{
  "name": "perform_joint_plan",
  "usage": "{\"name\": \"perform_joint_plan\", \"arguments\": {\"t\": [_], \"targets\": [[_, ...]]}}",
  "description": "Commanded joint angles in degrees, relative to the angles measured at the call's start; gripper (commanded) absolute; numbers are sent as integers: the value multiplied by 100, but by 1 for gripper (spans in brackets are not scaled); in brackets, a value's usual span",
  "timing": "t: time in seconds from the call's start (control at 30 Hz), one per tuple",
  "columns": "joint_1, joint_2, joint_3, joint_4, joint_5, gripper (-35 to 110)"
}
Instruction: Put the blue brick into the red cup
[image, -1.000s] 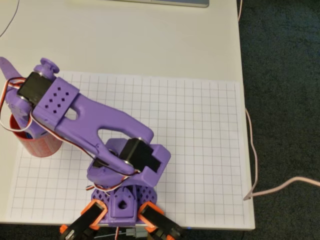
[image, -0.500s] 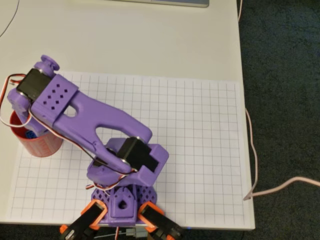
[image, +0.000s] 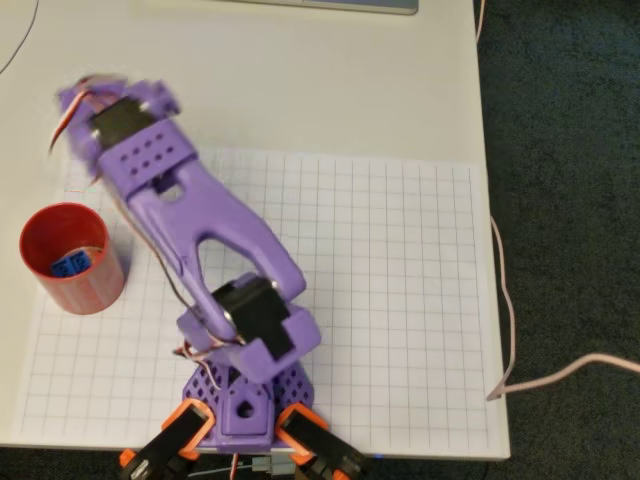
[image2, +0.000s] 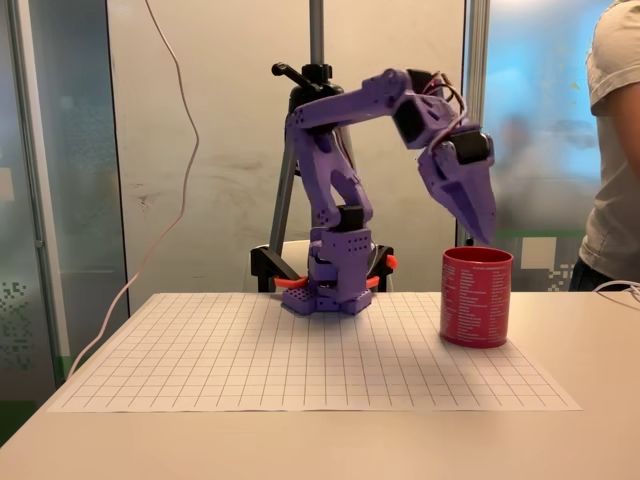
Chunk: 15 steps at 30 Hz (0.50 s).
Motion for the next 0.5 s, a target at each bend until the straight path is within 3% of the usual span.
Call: {"name": "perform_joint_plan", "arguments": {"t": [0.0,0.2,0.47], "targets": [[1301,18,-105,-694,-105,0],[3050,483,-211,-905,-457,0],[3876,3384,-149,158,-598,0]]}}
